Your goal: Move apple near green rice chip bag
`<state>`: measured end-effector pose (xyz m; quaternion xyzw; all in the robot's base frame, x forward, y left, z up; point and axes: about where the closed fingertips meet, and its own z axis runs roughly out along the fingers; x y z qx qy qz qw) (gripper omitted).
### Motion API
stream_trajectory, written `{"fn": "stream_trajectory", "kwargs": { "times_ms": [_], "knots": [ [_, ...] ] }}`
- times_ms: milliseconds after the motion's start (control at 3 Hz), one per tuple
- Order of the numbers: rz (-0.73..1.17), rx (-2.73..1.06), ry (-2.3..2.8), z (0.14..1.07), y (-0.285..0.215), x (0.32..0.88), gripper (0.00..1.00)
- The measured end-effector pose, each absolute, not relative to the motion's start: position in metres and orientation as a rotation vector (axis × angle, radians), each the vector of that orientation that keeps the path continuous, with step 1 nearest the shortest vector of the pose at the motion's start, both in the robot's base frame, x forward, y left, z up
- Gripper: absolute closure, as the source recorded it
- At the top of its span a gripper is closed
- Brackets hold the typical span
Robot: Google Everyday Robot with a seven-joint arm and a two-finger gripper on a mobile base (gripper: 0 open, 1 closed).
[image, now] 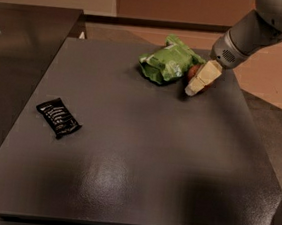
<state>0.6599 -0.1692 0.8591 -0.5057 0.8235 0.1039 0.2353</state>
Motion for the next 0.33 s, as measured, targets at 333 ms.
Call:
{"fn": "stream_trajectory", "kwargs": {
  "times_ms": [333],
  "knots": [
    [0.285,-1.388,2.259,0.859,-0.1691,0.6599,0.0]
  ]
}}
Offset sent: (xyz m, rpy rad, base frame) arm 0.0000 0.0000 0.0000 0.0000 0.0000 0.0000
